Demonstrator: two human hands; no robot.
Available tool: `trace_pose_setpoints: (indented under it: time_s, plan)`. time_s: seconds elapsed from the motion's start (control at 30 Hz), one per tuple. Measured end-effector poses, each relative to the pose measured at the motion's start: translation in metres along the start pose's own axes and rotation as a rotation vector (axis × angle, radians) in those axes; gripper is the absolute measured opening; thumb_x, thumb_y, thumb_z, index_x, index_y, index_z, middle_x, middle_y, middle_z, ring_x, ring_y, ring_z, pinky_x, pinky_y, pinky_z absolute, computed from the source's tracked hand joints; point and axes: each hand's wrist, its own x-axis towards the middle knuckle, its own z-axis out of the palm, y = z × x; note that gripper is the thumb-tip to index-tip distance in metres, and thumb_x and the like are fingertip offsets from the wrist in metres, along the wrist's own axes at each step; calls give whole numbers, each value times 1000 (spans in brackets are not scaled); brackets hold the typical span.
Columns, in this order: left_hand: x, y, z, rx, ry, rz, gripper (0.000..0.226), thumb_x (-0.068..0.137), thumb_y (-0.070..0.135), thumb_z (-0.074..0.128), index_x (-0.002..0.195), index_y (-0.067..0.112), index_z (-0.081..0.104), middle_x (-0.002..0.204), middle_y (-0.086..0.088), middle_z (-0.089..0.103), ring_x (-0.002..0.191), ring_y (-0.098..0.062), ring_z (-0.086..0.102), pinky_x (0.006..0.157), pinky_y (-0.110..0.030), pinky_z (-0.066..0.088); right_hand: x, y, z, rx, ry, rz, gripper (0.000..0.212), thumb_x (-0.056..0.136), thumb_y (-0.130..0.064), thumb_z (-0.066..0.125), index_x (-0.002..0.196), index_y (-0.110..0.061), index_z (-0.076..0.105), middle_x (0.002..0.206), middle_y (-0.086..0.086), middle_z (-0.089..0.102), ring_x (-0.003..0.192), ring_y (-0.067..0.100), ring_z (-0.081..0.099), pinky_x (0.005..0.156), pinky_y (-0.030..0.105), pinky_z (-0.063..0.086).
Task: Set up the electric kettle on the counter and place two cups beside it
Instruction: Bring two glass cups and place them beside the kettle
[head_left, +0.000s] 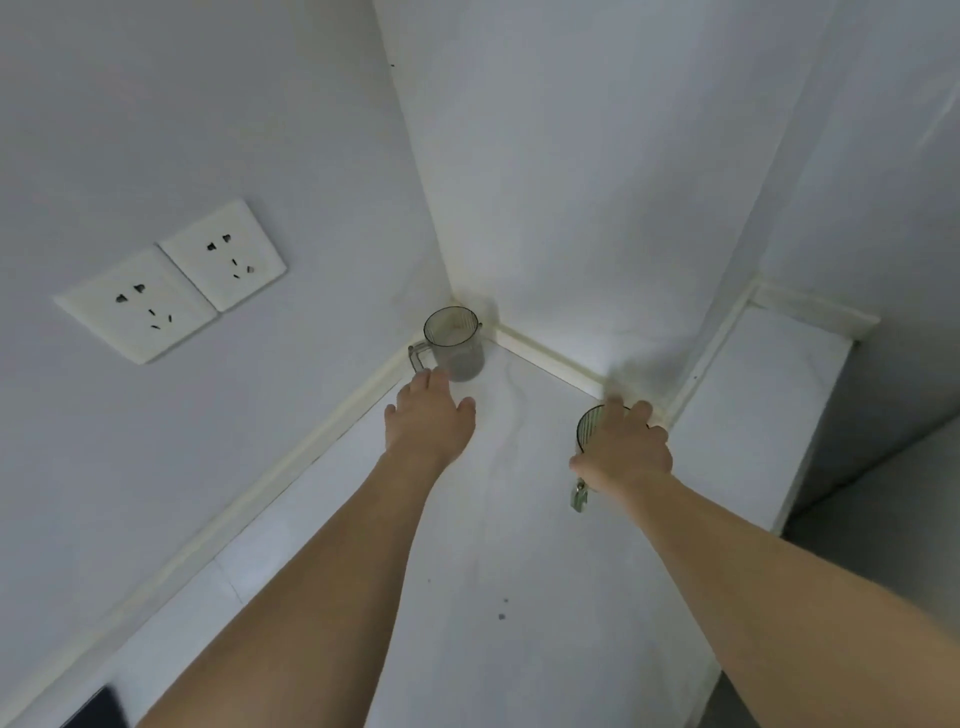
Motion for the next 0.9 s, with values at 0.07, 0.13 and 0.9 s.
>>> trace_pose_setpoints:
  time_s: [0.07, 0.13, 0.9]
  plan:
    - [32, 11, -3, 9, 68, -15, 63, 96, 42, 41, 149, 12, 25, 158, -6, 24, 141, -29, 27, 110, -46, 29, -1, -3, 6, -102, 19, -44, 83, 75, -32, 69, 139, -15, 19, 127, 11, 31, 110, 33, 44, 70, 31, 45]
    - [63, 23, -5, 10, 124, -2, 66, 93, 47, 41, 148, 15, 25, 157, -4, 24, 140, -28, 26, 109, -47, 29, -3, -8, 11, -211, 57, -103, 81, 75, -29, 67, 138, -16, 19, 126, 11, 32, 104, 31, 45, 67, 28, 42]
    - [126, -30, 47, -411, 127, -229, 37, 87, 16, 46, 123, 9, 52, 120, -13, 56, 110, -37, 54, 85, -43, 50, 18, 5, 23, 123, 89, -103, 95, 75, -21, 67, 147, -39, 8, 138, 8, 19, 119, 34, 34, 83, 35, 48]
